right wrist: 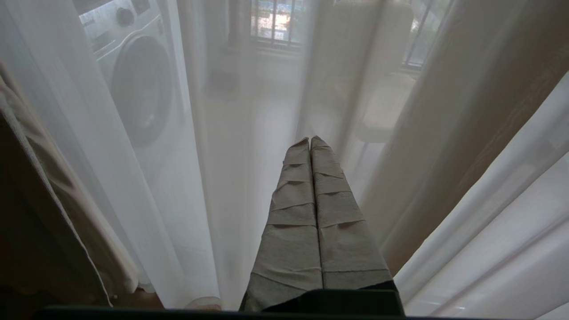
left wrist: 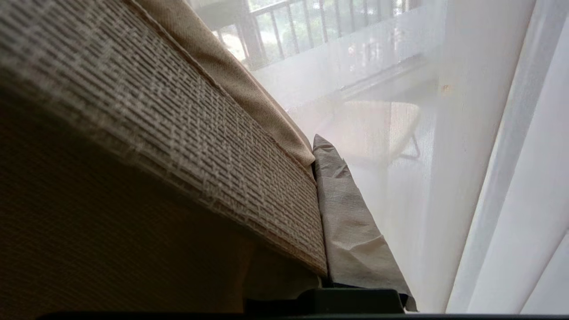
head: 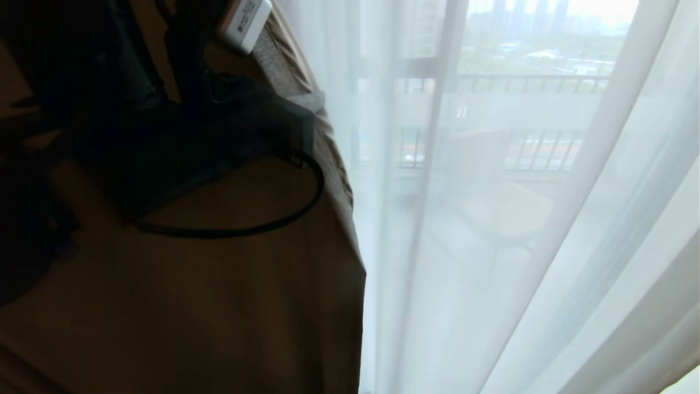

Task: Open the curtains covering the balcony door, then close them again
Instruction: Close the outer curtains on both sides

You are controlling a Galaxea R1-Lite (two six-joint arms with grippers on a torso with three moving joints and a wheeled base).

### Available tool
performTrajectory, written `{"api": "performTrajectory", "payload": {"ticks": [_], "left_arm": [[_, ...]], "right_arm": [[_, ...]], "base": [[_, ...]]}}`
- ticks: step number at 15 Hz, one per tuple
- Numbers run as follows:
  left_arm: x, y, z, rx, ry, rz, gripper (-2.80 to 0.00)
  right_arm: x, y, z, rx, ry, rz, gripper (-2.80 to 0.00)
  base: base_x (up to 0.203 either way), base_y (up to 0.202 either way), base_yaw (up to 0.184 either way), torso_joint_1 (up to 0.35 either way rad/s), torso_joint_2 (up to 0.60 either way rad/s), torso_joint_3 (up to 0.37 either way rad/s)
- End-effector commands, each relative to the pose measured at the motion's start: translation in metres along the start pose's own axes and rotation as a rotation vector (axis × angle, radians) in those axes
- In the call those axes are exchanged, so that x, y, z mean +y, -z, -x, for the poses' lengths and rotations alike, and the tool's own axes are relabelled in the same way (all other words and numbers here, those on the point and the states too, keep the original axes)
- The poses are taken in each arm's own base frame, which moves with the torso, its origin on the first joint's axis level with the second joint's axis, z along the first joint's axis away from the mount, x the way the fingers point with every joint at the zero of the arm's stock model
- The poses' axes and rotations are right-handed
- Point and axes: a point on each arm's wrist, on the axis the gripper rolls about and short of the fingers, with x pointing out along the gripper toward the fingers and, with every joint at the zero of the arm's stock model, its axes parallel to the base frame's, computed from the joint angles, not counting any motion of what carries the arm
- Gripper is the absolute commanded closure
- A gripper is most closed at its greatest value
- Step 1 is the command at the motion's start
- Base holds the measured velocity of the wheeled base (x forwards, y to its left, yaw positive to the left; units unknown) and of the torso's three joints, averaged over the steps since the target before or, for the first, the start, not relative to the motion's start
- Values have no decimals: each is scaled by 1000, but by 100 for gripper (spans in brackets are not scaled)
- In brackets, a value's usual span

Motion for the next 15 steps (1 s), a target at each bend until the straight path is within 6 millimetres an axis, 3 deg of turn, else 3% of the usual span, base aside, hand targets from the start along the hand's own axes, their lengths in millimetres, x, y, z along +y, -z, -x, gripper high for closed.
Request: {"api": "performTrajectory", "payload": {"ticks": [1,15], "left_arm": [[-6,-3,-6,-11,16,-4,0],[-42,-10,-33,-46,111,-31,0]], "right_arm": [[0,0,0,-1,0,1,0],[0,0,0,-1,0,1,0]], "base": [[0,0,0,0,0,0],[0,0,0,0,0,0]]}}
